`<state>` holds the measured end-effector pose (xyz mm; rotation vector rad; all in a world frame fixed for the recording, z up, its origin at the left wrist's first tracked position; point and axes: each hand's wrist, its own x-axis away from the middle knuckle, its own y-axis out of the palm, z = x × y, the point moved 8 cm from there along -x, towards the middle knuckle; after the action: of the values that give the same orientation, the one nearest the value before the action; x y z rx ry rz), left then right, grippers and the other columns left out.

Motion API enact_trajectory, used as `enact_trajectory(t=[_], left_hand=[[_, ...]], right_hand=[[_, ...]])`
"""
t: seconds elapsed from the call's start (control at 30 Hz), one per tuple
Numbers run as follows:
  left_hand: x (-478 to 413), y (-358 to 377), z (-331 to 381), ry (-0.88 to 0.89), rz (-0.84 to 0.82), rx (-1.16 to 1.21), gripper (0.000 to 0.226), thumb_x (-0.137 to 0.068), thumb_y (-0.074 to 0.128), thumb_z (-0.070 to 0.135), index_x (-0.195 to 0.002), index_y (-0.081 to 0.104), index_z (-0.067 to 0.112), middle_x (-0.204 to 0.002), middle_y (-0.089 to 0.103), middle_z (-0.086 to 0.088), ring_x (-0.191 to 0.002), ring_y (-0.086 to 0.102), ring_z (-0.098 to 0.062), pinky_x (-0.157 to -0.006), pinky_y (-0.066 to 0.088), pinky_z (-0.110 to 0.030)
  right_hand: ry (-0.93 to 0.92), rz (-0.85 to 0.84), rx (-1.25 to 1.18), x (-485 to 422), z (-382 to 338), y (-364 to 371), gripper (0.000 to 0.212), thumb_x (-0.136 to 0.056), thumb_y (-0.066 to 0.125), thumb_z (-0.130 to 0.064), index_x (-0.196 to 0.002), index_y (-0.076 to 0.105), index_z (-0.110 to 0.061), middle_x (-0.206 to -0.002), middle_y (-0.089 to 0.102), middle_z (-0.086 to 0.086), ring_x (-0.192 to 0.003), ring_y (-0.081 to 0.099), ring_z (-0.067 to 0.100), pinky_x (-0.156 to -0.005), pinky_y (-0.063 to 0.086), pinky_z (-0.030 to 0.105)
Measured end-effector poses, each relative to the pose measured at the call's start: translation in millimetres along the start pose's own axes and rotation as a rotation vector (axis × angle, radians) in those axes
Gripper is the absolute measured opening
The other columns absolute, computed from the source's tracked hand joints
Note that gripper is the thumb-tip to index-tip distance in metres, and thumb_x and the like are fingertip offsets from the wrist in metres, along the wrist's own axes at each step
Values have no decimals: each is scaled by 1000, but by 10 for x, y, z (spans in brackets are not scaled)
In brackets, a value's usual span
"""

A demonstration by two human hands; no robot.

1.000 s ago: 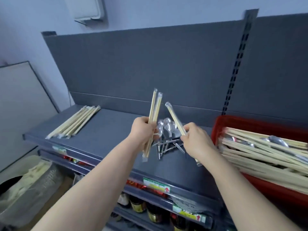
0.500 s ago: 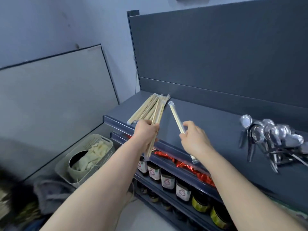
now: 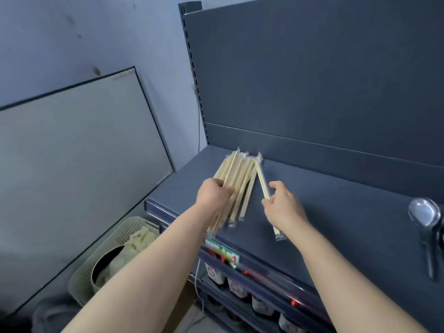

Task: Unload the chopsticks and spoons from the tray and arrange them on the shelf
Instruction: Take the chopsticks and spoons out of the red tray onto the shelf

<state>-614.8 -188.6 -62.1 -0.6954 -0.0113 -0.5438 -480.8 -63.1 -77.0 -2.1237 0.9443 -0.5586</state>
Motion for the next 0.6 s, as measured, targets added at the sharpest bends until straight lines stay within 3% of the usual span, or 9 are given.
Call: enact_trajectory(t=[0.03, 0.07, 0.17, 0.23, 0.3, 0.43, 0.6], left_hand=[[-121, -20, 45, 15, -3, -21, 19, -90, 59, 21, -87, 62, 3, -73, 55, -12, -77, 30, -16, -64, 42, -31], [-235, -38, 82, 27, -2, -38, 19, -89, 58, 22, -91, 63, 3, -74, 57, -8, -72, 53, -29, -62, 41, -29], [-465, -39, 175, 89, -7, -132, 37, -92, 58, 27, -125, 58, 12, -114, 65, -7, -103, 61, -25, -82, 46, -31], [-542, -11, 209, 182, -2, -299, 47, -94, 55, 29, -138, 47, 18, -128, 60, -5, -117, 56, -24, -89, 45, -31], [-598, 32, 222, 288, 2, -496, 41, -94, 50, 23, -135, 52, 22, -126, 60, -4, -114, 57, -24, -84, 46, -30], [-725, 21, 193, 364, -50, -625, 36, -91, 50, 19, -125, 60, 25, -122, 62, 0, -108, 58, -23, -75, 47, -29], [-639, 28, 489, 578, -53, -620, 33, -94, 54, 28, -126, 59, 24, -121, 60, -2, -115, 52, -24, -84, 47, -34]], right_hand=[[4, 7, -11, -117, -51, 16, 45, -97, 49, -23, -139, 36, -19, -122, 58, 4, -111, 54, 27, -78, 39, 31], [4, 18, -21, -225, -110, 30, 43, -97, 49, -24, -138, 37, -19, -121, 59, 5, -110, 54, 27, -80, 41, 32], [-29, 8, -37, -436, -284, 113, 38, -98, 47, -30, -133, 43, -19, -122, 60, 4, -114, 53, 26, -88, 42, 33], [-76, -32, 23, -481, -362, 230, 25, -99, 41, -31, -114, 58, -20, -113, 61, 3, -109, 55, 27, -84, 44, 33], [-127, -55, 116, -471, -424, 306, 26, -99, 38, -28, -94, 63, -22, -103, 60, 3, -100, 57, 28, -79, 46, 34], [-167, -11, 228, -439, -510, 330, 29, -99, 44, -28, -119, 64, -26, -117, 55, -2, -108, 55, 23, -85, 47, 34], [-153, 147, 377, -277, -551, 93, 28, -98, 44, -26, -120, 62, -28, -116, 56, -2, -110, 52, 21, -82, 44, 33]])
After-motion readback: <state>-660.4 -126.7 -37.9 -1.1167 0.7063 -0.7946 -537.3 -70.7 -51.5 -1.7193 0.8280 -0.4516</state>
